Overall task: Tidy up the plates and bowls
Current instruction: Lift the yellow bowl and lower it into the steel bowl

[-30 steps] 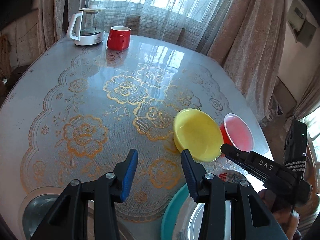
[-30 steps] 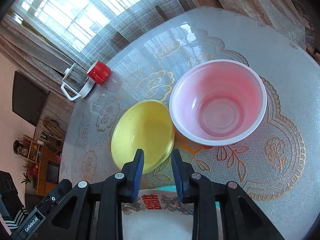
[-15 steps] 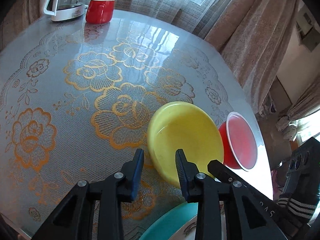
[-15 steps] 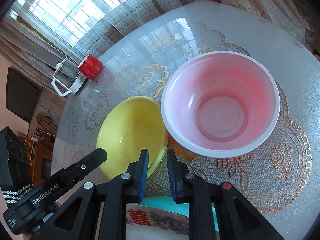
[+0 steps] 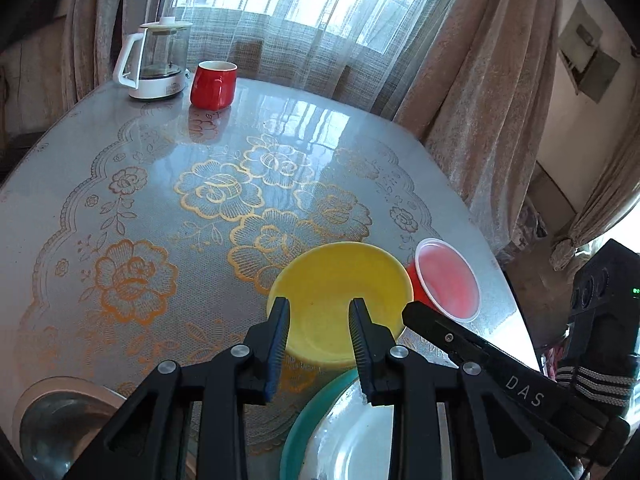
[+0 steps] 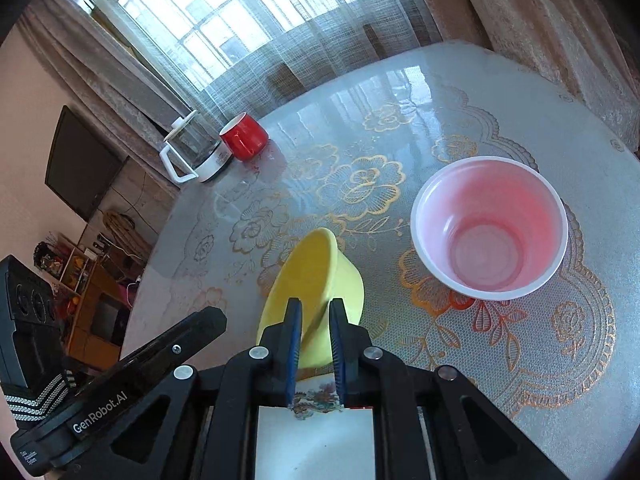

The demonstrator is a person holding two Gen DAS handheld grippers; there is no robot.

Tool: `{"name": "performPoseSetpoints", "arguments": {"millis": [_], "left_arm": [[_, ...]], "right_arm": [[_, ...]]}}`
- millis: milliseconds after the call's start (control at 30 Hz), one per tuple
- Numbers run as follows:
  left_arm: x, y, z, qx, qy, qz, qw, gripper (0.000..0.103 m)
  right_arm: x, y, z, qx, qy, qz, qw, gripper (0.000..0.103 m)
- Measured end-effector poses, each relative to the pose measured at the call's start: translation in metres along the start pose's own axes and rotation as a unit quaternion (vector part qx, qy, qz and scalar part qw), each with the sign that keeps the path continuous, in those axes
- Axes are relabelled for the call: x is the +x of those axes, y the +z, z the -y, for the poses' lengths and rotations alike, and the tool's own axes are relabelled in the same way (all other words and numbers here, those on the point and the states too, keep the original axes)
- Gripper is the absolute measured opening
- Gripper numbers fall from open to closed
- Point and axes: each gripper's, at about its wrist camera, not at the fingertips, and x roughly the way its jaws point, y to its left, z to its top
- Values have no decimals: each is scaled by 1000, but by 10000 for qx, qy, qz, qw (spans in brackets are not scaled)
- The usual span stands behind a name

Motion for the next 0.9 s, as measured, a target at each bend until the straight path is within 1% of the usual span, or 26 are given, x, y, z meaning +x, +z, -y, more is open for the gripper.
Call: {"name": "performPoseSetpoints", "arguments": {"millis": [67,133,167,233,300,400,433,467,533,600,733,800,867,900], "left_arm": [[-12,-3,-1,69,-10,101,9999,31],[-18,-5,0,139,153,159,9997,31],[-20,-6,-3,112,221,151,9996,31],[-20,-4,-9,10,166,83,9998,31],[-18,-4,-15,-44,233,20,9997,31],[-12,-4,-21,-151,253,-72,9995,33],[-9,-3,-23,-187,229,-109,9995,33],[-5,-2,-22,-212,209,-153,9994,36],[2,-2,-22,-240,199,-216,9993,40],[10,-3,-22,-276,214,-274,9990,48],[31,-3,-25,-419,164,-470,9979,49],[40,-3,-25,-446,198,-532,9974,49],[49,-3,-24,-434,214,-595,9971,49],[54,-3,-23,-428,221,-613,9970,47]], "right_arm": [[-2,-3,-13,-145,62,50,9999,13],[-3,-6,-23,-292,-10,67,9995,13],[-2,-7,-24,-271,-56,55,9996,13],[-2,-7,-21,-165,0,43,9999,13],[-4,-6,-16,-112,-109,78,9998,13],[-5,-3,-2,155,-87,39,9998,15],[-6,-2,3,239,-124,53,9996,17],[-6,-1,8,326,-165,49,9993,18],[-4,1,19,526,-180,0,9985,24],[-1,2,30,650,-251,-69,9975,24],[12,4,45,834,-369,-230,9956,25],[18,4,52,911,-432,-286,9945,25],[23,4,57,966,-388,-363,9939,25],[27,4,57,965,-385,-412,9937,25]]}}
